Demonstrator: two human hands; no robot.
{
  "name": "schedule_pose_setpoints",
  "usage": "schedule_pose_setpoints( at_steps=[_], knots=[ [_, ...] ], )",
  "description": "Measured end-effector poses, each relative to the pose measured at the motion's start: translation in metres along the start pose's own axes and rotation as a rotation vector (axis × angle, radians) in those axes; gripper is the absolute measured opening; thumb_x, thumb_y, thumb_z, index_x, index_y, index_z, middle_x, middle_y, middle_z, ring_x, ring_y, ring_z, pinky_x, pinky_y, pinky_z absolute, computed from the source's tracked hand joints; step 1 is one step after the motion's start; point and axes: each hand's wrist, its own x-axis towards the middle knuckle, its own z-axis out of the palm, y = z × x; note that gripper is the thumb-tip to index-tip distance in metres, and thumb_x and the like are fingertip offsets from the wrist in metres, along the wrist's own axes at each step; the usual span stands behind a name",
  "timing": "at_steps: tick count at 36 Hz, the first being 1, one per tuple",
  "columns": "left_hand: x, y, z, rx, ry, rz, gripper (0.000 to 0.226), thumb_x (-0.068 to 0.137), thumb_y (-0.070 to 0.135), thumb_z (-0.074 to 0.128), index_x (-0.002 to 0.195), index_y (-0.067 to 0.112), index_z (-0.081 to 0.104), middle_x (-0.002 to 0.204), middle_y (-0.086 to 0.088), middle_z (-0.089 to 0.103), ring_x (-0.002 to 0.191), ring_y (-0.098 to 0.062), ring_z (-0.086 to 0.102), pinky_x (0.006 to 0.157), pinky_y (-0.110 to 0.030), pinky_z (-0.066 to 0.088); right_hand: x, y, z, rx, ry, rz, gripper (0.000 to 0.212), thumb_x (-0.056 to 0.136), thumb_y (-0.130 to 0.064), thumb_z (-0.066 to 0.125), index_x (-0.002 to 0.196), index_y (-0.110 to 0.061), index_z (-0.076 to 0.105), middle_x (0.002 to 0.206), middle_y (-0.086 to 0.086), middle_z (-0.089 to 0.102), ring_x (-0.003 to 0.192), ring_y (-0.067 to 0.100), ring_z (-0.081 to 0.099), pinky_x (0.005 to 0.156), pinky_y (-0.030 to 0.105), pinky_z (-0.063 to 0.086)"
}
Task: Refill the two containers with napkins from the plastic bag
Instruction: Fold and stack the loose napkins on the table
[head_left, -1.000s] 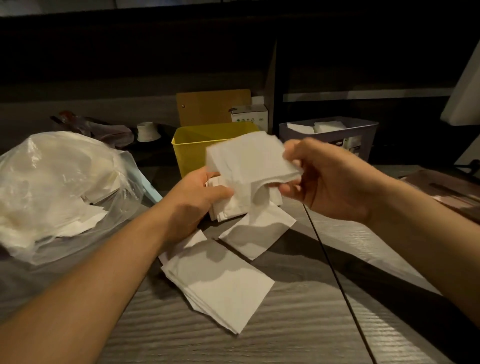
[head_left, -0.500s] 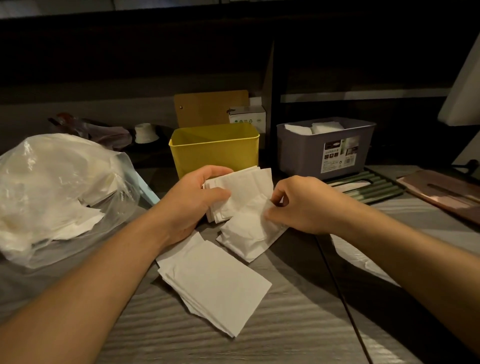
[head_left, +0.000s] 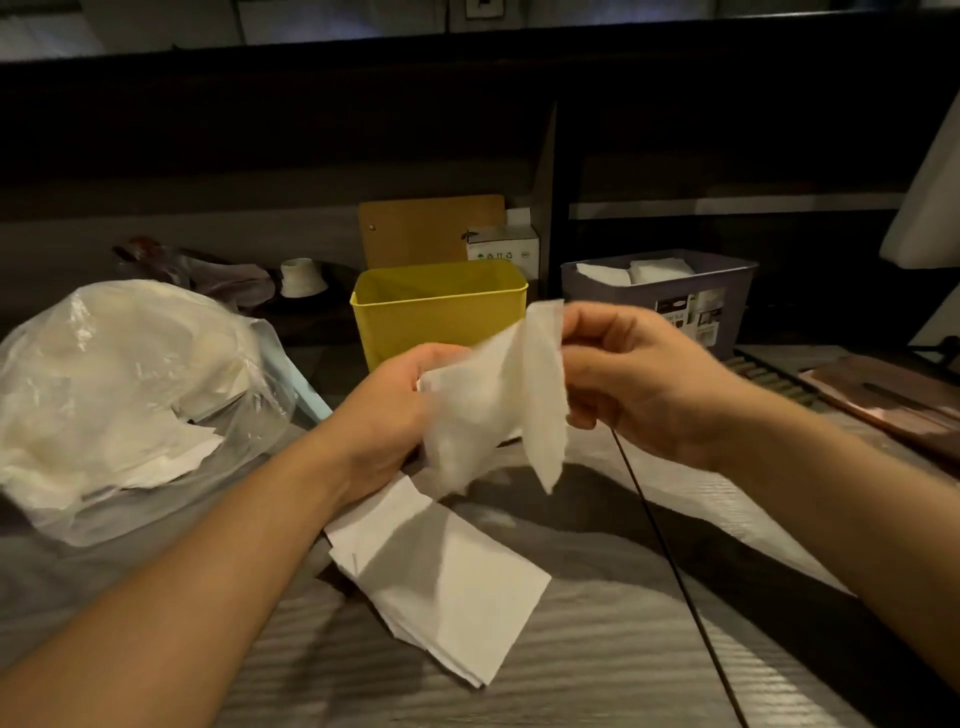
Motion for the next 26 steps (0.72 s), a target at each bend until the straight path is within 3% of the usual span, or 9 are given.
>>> schedule_pose_setpoints(
  at_steps=[3, 5, 10, 13, 15, 18, 21, 23, 26],
  knots=[
    [0.002, 0.001, -0.001, 0.078, -0.007, -0.021, 0.038, 0.094, 0.007, 0.066, 0.124, 0.029, 0.063, 0.119, -0.001, 0.065, 0.110, -0.022, 0.064, 0.086, -0.041, 0.061, 0.009, 0.023, 0.006, -0.365, 0.232, 0.096, 0.011, 0.088, -0.019, 0.072, 0.095, -0.010, 0.072, 0.078, 0.004, 0.072, 0.059, 0.013, 0.055, 0.053, 0.025, 0.045],
    [0.002, 0.001, 0.000, 0.081, -0.010, -0.021, 0.037, 0.095, 0.007, 0.065, 0.124, 0.031, 0.062, 0.121, 0.002, 0.063, 0.113, -0.022, 0.061, 0.086, -0.039, 0.060, 0.012, 0.033, 0.005, -0.467, 0.324, 0.138, 0.008, 0.092, -0.022, 0.071, 0.090, -0.014, 0.072, 0.078, 0.007, 0.073, 0.058, 0.014, 0.054, 0.052, 0.025, 0.045],
    [-0.001, 0.005, 0.003, 0.066, 0.019, -0.026, 0.023, 0.103, 0.034, 0.053, 0.123, 0.033, 0.065, 0.125, 0.004, 0.063, 0.116, -0.020, 0.061, 0.094, -0.041, 0.057, 0.018, 0.035, 0.005, -0.391, 0.453, 0.154, 0.011, 0.091, -0.022, 0.073, 0.083, -0.016, 0.069, 0.070, 0.006, 0.063, 0.051, 0.012, 0.047, 0.047, 0.025, 0.039],
    [-0.003, 0.009, 0.006, -0.011, 0.008, -0.039, 0.047, 0.086, 0.064, 0.050, 0.120, 0.036, 0.065, 0.125, 0.009, 0.065, 0.120, -0.017, 0.060, 0.102, -0.044, 0.051, 0.020, 0.038, 0.008, -0.428, 0.463, 0.143, 0.014, 0.090, -0.021, 0.072, 0.081, -0.013, 0.067, 0.060, -0.003, 0.056, 0.041, 0.002, 0.042, 0.043, 0.020, 0.034],
    [-0.004, 0.009, 0.007, 0.015, -0.018, -0.009, 0.058, 0.073, 0.070, 0.055, 0.121, 0.039, 0.061, 0.127, 0.012, 0.062, 0.123, -0.017, 0.058, 0.103, -0.043, 0.051, 0.021, 0.038, 0.009, -0.447, 0.465, 0.135, 0.016, 0.090, -0.019, 0.071, 0.078, -0.010, 0.064, 0.055, -0.006, 0.052, 0.039, 0.002, 0.039, 0.041, 0.020, 0.033],
    [-0.004, 0.004, 0.008, 0.140, -0.031, 0.044, 0.057, 0.082, 0.043, 0.073, 0.134, 0.042, 0.050, 0.127, 0.011, 0.058, 0.115, -0.015, 0.061, 0.091, -0.037, 0.060, 0.021, 0.038, 0.010, -0.521, 0.451, 0.115, 0.014, 0.088, -0.021, 0.071, 0.085, -0.009, 0.066, 0.071, 0.006, 0.066, 0.055, 0.012, 0.055, 0.048, 0.028, 0.044],
    [-0.003, 0.000, 0.007, 0.180, -0.003, 0.114, 0.064, 0.089, 0.010, 0.075, 0.136, 0.045, 0.048, 0.128, 0.008, 0.058, 0.111, -0.016, 0.064, 0.090, -0.038, 0.061, 0.019, 0.038, 0.008, -0.693, 0.446, 0.086, 0.010, 0.088, -0.024, 0.072, 0.093, -0.021, 0.063, 0.088, 0.000, 0.066, 0.079, 0.015, 0.062, 0.065, 0.028, 0.051],
    [-0.004, 0.000, 0.006, 0.157, 0.000, 0.139, 0.066, 0.089, 0.003, 0.072, 0.135, 0.046, 0.049, 0.129, 0.008, 0.060, 0.114, -0.017, 0.063, 0.093, -0.042, 0.059, 0.019, 0.036, 0.005, -0.730, 0.440, 0.034, 0.030, 0.086, -0.020, 0.074, 0.109, -0.029, 0.056, 0.106, -0.005, 0.056, 0.090, 0.009, 0.057, 0.071, 0.021, 0.046],
    [-0.004, 0.001, 0.003, 0.145, -0.035, 0.169, 0.070, 0.088, -0.002, 0.070, 0.136, 0.045, 0.050, 0.131, 0.005, 0.061, 0.118, -0.021, 0.062, 0.096, -0.046, 0.058, 0.017, 0.033, 0.003, -0.570, 0.359, -0.075, 0.072, 0.083, -0.006, 0.071, 0.138, -0.040, 0.039, 0.142, -0.008, 0.040, 0.130, 0.010, 0.043, 0.101, 0.028, 0.046]
  ],
)
